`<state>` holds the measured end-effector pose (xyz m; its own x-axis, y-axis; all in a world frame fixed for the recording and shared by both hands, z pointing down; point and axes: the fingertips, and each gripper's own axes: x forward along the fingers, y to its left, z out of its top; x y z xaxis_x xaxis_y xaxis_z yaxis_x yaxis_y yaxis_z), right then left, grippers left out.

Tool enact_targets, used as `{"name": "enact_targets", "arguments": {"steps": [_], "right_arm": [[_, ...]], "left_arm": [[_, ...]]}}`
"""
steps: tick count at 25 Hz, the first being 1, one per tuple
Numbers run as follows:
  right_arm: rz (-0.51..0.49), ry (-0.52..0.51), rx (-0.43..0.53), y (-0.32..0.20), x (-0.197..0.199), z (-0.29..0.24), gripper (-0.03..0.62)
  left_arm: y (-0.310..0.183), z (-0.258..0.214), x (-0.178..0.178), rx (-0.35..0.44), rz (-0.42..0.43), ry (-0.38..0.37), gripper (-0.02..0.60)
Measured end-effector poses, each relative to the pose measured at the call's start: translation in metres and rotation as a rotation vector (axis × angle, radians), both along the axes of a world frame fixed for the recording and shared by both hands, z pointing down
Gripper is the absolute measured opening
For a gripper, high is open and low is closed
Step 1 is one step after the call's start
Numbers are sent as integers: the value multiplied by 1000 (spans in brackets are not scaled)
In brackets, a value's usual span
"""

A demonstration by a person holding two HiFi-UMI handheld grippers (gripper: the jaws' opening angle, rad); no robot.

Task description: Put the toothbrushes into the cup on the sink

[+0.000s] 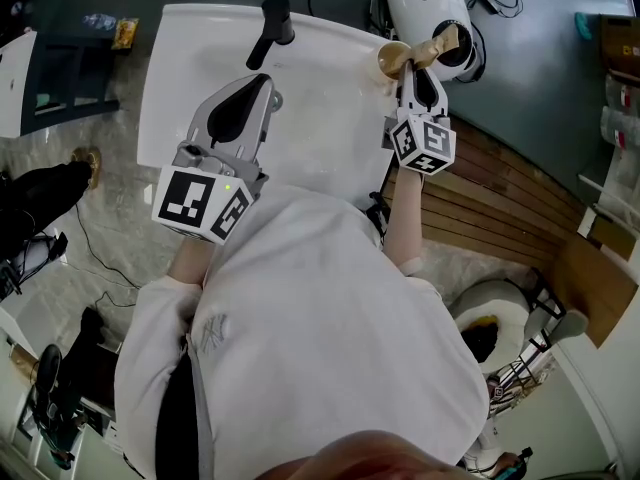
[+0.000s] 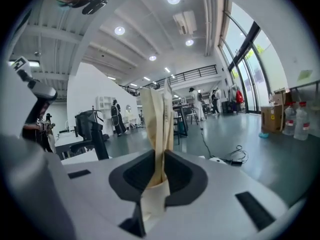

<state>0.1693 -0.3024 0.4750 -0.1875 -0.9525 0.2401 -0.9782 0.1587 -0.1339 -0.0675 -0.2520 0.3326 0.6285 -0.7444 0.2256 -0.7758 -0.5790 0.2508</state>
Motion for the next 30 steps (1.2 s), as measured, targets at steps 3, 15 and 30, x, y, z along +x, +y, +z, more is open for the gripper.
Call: {"name": "enact_targets", "arguments": {"steps": [3,15,30], "right_arm": [[-14,30,-30,1,-4,8,52],[-46,-24,-96,5,-7,10,116],[-19,-52,-56,28,1,-23,163]], "left_arm": [[0,0,1,1,3,3,-3],[4,-4,1,11,10,17,-3],[18,-16,13,31,62,62,-3]]}}
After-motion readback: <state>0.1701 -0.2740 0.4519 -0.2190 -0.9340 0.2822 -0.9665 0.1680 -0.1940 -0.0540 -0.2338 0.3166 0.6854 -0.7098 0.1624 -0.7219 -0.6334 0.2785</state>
